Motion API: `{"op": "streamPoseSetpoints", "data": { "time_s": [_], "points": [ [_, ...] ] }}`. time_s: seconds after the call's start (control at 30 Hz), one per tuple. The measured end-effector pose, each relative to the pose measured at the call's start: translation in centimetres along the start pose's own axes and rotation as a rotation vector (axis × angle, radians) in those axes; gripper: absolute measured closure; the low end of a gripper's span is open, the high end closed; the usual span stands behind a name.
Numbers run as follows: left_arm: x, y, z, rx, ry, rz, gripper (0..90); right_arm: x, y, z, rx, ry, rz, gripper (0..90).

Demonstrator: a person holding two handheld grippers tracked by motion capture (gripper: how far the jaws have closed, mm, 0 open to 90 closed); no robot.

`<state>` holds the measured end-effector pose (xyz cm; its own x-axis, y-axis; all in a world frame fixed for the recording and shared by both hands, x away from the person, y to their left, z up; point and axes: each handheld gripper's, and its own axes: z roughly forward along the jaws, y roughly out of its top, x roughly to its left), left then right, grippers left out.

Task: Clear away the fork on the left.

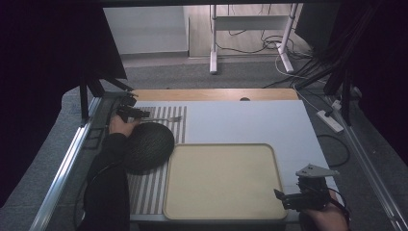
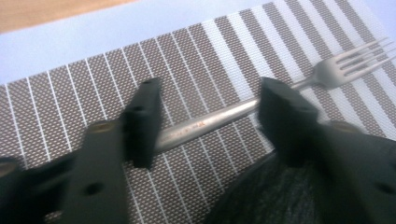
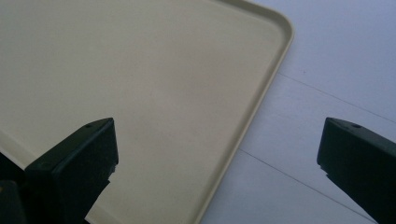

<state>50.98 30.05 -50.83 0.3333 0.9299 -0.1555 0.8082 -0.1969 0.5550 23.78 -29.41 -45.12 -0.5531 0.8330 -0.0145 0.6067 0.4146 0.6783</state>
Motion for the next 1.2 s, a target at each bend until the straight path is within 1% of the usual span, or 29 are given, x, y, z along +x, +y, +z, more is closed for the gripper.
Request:
{"op": "streamPoseSetpoints", "data": {
  "time_s": [0.03, 0.07, 0.1, 0.13, 0.17, 0.2, 0.23, 0.3, 0.33, 0.37, 0.4, 0.43, 0.5, 0.67, 0.8, 0.83, 0.87, 0.93, 1.0, 1.1, 1.17, 1.2],
  "points": [
    [0.2, 0.1, 0.2, 0.019, -0.002, -0.011, 50.5, 0.0, 0.0, 0.0, 0.000, 0.000, 0.000, 0.0],
    [0.4, 0.1, 0.3, 0.029, 0.001, -0.016, 62.5, 0.0, 0.0, 0.0, 0.000, 0.000, -0.001, 0.0],
    [0.5, 0.2, 0.5, 0.031, 0.016, -0.020, 68.8, 0.0, 0.0, 0.0, 0.000, 0.001, -0.001, 0.0],
    [0.6, 0.2, 0.7, 0.036, 0.032, -0.022, 78.7, 0.0, 0.0, 0.0, 0.001, 0.001, -0.002, 0.0],
    [0.7, 0.2, 0.8, 0.037, 0.044, -0.020, 86.6, 0.0, 0.0, 0.0, 0.001, 0.002, -0.002, 0.0],
    [0.8, 0.3, 1.0, 0.040, 0.056, -0.018, 88.7, 0.0, 0.0, 0.0, 0.000, 0.003, -0.002, 0.0],
    [0.9, 0.3, 1.3, 0.052, 0.068, -0.027, 88.7, 0.0, 0.0, 0.0, 0.001, 0.003, -0.002, 0.0],
    [1.1, 0.3, 1.8, 0.077, 0.114, -0.019, 88.7, 0.0, 0.0, 0.0, 0.002, 0.004, -0.003, 0.0],
    [1.3, 0.2, 1.9, 0.084, 0.124, -0.025, 88.7, 0.0, 0.0, 0.0, 0.002, 0.004, -0.004, 0.0],
    [1.5, 0.1, 2.1, 0.091, 0.121, -0.038, 88.8, 0.0, 0.0, 0.0, 0.002, 0.006, -0.004, 0.0],
    [1.7, -0.2, 1.9, 0.079, 0.107, -0.060, 88.8, 0.0, 0.0, 0.0, 0.002, 0.007, -0.004, 0.0],
    [1.7, -0.2, 1.9, 0.079, 0.107, -0.060, 88.8, 0.0, 0.0, 0.0, 0.002, 0.007, -0.004, 0.0],
    [1.7, -0.4, 1.8, 0.089, 0.084, -0.072, 88.9, 0.0, 0.0, 0.1, 0.003, 0.007, -0.003, 0.0],
    [1.0, -0.7, 1.1, 0.160, 0.085, -0.018, 88.9, 0.1, 0.0, 0.1, 0.007, 0.003, -0.014, 0.0],
    [0.8, -1.1, 0.7, 0.188, 0.051, 0.014, 88.9, 0.1, 0.0, 0.1, 0.011, 0.002, -0.018, 0.0],
    [0.8, -1.3, 0.6, 0.196, 0.025, 0.024, 88.9, 0.2, 0.1, 0.1, 0.012, 0.002, -0.018, 0.0],
    [0.8, -1.3, 0.6, 0.196, 0.025, 0.024, 88.9, 0.2, 0.1, 0.1, 0.013, 0.002, -0.019, 0.0],
    [0.7, -1.4, 0.4, 0.204, 0.002, 0.028, 88.9, 0.2, 0.1, 0.2, 0.011, 0.005, -0.020, 0.0],
    [0.8, -1.5, 0.4, 0.206, 0.003, 0.025, 88.9, 0.2, 0.1, 0.2, 0.012, 0.004, -0.021, 0.0],
    [1.0, -1.5, 0.4, 0.202, -0.010, 0.024, 88.8, 0.2, 0.1, 0.2, 0.014, 0.004, -0.022, 0.0],
    [1.0, -1.5, 0.4, 0.203, -0.011, 0.026, 88.0, 0.2, 0.1, 0.2, 0.014, 0.004, -0.022, 0.0],
    [1.0, -1.4, 0.3, 0.198, 0.000, 0.028, 88.0, 0.2, 0.1, 0.2, 0.012, 0.005, -0.021, 0.0]
  ]
}}
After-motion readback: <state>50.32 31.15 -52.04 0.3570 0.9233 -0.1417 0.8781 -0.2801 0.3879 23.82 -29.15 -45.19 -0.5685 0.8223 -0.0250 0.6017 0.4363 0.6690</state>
